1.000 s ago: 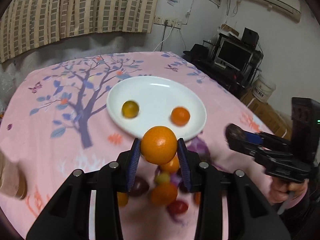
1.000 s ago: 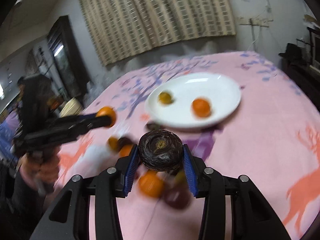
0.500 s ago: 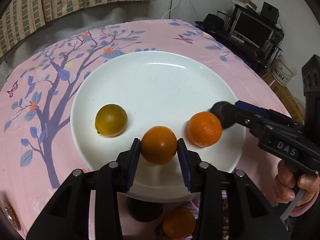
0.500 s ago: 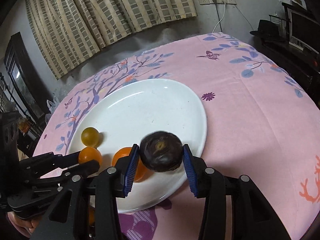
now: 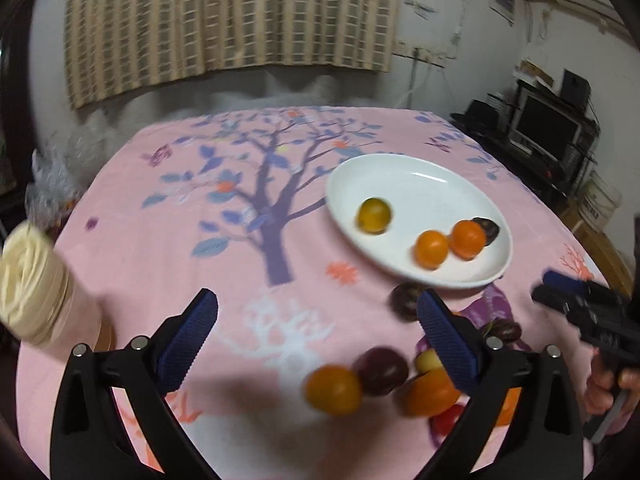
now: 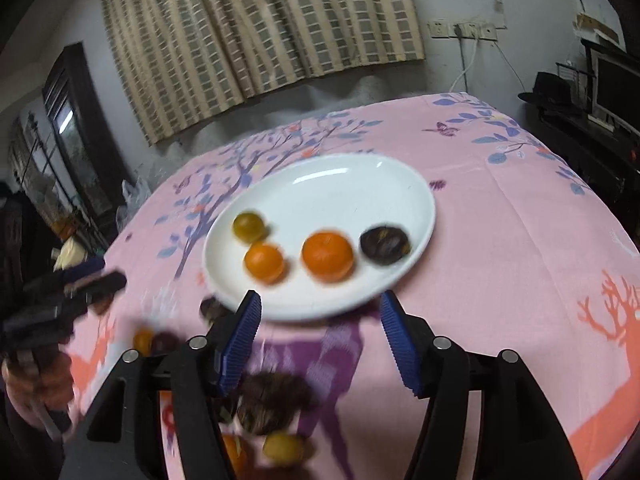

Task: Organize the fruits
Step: 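Grasp the dark red plum with the right tool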

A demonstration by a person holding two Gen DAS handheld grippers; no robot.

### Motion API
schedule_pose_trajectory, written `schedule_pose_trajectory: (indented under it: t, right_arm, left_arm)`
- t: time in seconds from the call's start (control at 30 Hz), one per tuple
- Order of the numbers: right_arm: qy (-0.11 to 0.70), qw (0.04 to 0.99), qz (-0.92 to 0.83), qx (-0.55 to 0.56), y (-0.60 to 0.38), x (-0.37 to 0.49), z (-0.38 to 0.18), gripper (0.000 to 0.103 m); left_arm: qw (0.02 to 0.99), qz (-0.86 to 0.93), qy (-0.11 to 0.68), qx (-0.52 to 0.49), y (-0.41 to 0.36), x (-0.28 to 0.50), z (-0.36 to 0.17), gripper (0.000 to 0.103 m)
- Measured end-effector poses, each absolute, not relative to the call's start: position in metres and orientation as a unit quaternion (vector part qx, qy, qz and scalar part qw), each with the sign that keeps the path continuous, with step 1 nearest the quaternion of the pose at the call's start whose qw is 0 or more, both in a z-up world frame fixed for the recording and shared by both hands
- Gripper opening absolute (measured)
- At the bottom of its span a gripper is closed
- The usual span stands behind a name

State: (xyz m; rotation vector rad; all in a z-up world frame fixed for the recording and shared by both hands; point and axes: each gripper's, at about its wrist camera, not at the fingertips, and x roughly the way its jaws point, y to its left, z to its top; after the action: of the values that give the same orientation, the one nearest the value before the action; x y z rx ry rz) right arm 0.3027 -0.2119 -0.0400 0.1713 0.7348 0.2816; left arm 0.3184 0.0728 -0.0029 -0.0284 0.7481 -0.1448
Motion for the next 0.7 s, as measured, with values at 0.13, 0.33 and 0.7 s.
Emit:
schedule_pose_trajectory:
  t: [0.13, 0.33, 0.7]
  right_arm:
    - [0.376, 0.910, 0.157, 0.073, -0.201, 0.259, -0.054, 0.063]
    - [0.390, 0.903, 0.170, 0.053, -0.189, 0.212, -0.057, 0.063]
    - [0.417, 0.893, 0.163, 0.055, -0.188, 0.209, -0.069, 0.054]
  left_arm:
    - [0.921, -0.054, 0.384, -0.041, 0.096, 0.306, -0.018, 0.098]
    - [0.922, -0.060, 0.382, -0.033, 0.098, 0.287, -0.017, 0.098]
    - [0.924, -0.051, 0.378, -0.021, 0.106, 0.273, -0.017, 0.098]
